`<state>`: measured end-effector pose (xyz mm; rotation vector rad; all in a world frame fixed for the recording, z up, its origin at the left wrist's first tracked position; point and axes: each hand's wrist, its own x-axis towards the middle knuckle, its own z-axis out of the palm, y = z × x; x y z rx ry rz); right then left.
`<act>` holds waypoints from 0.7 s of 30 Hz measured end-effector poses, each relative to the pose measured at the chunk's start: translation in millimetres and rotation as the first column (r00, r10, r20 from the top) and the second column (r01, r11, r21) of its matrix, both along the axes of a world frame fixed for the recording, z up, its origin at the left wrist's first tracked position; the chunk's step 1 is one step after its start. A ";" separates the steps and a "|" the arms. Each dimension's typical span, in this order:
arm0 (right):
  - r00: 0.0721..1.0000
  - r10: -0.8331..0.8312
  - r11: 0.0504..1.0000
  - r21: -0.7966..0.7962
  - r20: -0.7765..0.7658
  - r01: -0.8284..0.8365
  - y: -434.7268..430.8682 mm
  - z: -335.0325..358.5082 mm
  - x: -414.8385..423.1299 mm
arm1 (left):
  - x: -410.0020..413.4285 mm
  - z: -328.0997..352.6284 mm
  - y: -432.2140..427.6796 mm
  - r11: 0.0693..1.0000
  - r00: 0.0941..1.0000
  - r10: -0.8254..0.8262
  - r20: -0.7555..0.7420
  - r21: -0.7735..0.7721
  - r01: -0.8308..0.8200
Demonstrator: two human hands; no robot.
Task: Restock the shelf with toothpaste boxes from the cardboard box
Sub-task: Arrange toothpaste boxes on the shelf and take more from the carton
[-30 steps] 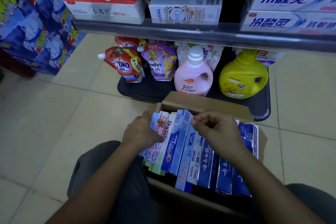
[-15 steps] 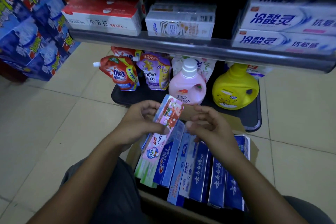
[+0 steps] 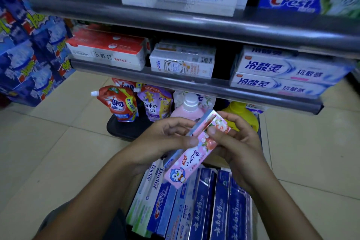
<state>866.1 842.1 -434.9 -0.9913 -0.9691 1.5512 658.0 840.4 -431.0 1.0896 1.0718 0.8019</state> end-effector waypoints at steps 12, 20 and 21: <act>0.963 -0.255 0.961 0.091 -0.083 0.263 21.8 55.4 24.5 | 14.8 23.1 8.7 0.929 0.885 0.346 0.312 0.018 -0.369; 0.907 -0.413 0.877 0.232 -0.084 0.421 32.4 110.5 44.4 | 40.6 74.1 47.3 0.769 0.763 0.450 0.465 0.232 -0.595; 0.899 -0.431 0.864 0.251 -0.084 0.437 33.4 116.5 49.0 | 40.7 78.7 51.8 0.749 0.757 0.448 0.476 0.263 -0.608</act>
